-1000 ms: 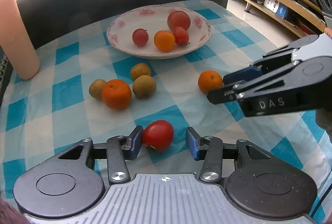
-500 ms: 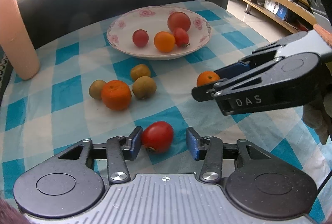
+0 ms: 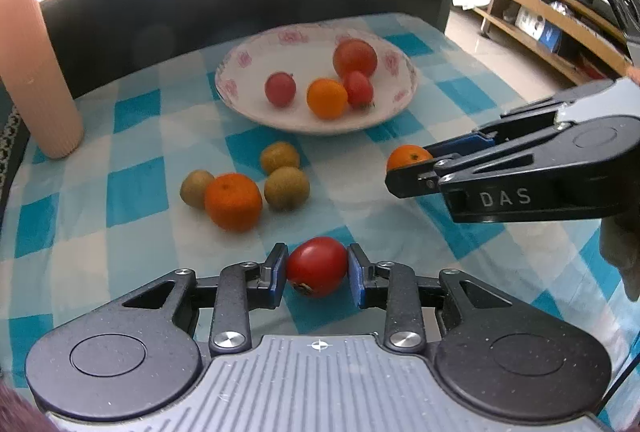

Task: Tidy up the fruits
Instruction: 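Carry the held tomato and mandarin over the white plate, then lower both fruits into the plate and open both tools, then withdraw both tools from the plate toward the remaining fruits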

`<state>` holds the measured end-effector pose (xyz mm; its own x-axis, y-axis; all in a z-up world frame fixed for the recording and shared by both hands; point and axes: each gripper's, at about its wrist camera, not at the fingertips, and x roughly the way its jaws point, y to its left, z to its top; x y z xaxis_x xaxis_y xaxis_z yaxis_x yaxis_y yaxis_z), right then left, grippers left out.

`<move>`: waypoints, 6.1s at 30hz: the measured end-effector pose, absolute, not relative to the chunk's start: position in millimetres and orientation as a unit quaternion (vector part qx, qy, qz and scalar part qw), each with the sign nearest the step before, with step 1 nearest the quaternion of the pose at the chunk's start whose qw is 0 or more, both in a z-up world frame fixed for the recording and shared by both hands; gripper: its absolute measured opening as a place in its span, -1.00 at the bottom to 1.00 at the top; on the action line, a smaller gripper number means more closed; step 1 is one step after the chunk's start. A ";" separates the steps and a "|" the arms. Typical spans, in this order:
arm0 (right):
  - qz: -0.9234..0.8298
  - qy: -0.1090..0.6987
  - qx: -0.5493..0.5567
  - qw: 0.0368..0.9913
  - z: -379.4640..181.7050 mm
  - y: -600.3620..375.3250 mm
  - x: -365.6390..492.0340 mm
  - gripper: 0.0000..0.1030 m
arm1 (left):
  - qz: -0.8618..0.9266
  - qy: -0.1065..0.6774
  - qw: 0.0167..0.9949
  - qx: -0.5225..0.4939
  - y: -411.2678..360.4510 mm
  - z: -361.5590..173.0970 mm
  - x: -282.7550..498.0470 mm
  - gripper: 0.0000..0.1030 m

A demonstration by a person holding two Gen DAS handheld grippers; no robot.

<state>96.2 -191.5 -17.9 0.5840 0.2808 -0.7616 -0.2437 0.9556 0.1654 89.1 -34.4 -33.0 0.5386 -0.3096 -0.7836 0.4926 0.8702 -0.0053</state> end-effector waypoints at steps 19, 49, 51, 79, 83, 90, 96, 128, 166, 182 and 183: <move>0.139 0.389 0.042 0.910 13.2 -194.8 102.5 -0.10 | -0.214 0.381 0.896 0.073 -37.0 -0.7 115.3 -0.23; 0.109 0.371 0.069 0.919 23.1 -209.6 117.3 -0.10 | -0.212 0.357 0.906 0.080 -55.1 12.5 140.2 -0.26; 0.106 0.370 0.072 0.920 22.9 -211.5 120.0 -0.10 | -0.212 0.356 0.907 0.080 -56.8 13.0 143.3 -0.26; 0.084 0.397 0.075 0.911 -8.3 -217.5 144.4 -0.10 | -0.208 0.382 0.898 0.066 -65.6 -21.2 174.1 -0.26; 0.087 0.399 0.072 0.910 -11.6 -214.9 148.2 -0.10 | -0.204 0.386 0.897 0.062 -63.1 -25.5 178.2 -0.26; 0.096 0.401 0.079 0.908 -16.5 -216.2 155.0 -0.10 | -0.200 0.380 0.901 0.061 -62.2 -28.3 182.6 -0.26; 0.095 0.401 0.070 0.908 -22.2 -213.9 159.6 -0.09 | -0.197 0.369 0.907 0.047 -61.5 -27.8 188.9 -0.25; 0.073 0.363 0.068 0.926 11.7 -218.6 143.8 0.05 | -0.168 0.343 0.922 0.064 -44.0 14.1 184.2 0.24; 0.133 0.407 0.019 0.904 8.8 -168.0 86.6 0.05 | -0.190 0.403 0.887 0.118 -10.4 3.2 114.0 0.33; 0.168 0.430 0.019 0.887 -5.3 -152.2 103.0 0.05 | -0.173 0.428 0.881 0.097 7.5 -4.8 126.7 0.32; 0.169 0.430 0.017 0.887 -6.0 -150.9 104.0 0.05 | -0.172 0.429 0.882 0.097 8.0 -4.8 127.6 0.31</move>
